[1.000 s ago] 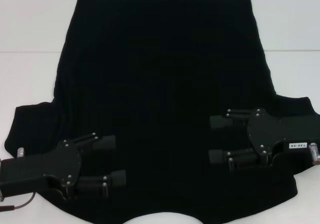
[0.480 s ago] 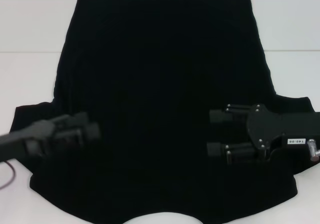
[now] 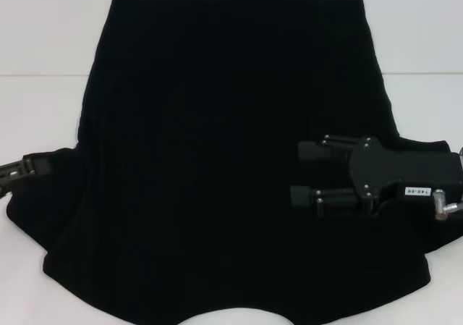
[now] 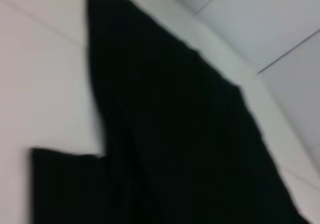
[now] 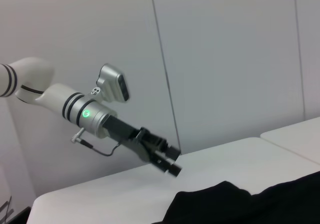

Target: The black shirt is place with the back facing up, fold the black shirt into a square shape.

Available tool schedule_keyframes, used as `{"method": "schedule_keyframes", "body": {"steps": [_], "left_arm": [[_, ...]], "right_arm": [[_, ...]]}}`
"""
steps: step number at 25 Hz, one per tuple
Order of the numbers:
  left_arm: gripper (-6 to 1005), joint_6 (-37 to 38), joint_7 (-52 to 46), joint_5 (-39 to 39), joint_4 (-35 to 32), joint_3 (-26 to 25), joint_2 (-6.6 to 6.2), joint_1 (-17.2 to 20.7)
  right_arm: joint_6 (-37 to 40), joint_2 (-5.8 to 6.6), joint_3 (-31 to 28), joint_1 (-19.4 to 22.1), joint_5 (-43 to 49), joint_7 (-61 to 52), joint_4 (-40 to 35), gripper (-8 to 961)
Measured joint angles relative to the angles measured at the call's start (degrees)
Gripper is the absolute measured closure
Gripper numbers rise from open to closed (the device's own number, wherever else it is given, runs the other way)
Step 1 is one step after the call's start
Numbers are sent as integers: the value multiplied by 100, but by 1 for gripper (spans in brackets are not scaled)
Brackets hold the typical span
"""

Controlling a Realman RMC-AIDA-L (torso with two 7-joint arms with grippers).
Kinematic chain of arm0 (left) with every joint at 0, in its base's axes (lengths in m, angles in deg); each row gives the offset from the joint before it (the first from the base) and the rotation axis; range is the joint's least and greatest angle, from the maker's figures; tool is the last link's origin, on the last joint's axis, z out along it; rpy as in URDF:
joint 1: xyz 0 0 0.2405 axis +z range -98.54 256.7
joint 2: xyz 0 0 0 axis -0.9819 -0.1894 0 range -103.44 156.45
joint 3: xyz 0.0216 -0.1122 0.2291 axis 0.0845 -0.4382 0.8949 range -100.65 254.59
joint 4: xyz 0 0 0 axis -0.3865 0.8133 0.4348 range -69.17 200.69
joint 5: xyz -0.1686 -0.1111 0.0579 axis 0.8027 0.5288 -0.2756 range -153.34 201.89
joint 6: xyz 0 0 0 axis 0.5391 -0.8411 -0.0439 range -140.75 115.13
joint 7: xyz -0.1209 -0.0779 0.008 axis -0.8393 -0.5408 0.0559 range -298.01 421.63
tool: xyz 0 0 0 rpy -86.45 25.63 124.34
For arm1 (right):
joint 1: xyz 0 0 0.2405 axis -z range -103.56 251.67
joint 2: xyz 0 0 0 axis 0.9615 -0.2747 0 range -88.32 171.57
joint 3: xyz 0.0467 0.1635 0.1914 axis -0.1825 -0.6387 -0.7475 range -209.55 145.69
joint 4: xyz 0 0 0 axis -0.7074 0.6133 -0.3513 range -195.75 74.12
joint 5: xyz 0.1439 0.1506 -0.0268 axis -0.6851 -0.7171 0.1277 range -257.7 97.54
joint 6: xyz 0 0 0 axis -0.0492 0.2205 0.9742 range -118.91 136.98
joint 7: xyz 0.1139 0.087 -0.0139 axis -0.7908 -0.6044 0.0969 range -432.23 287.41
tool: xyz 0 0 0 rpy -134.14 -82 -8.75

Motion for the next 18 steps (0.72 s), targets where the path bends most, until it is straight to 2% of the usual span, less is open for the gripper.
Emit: {"method": "schedule_keyframes", "body": {"steps": [9, 18], "left_arm": [[65, -503, -1141, -924, -195, 51, -61, -182], [65, -858, -1384, -1432, -41, 66, -100, -338]], "right_arm": [[-39, 6, -1, 58, -244, 2, 21, 70], [-22, 29, -10, 93, -333, 6, 21, 70]]}}
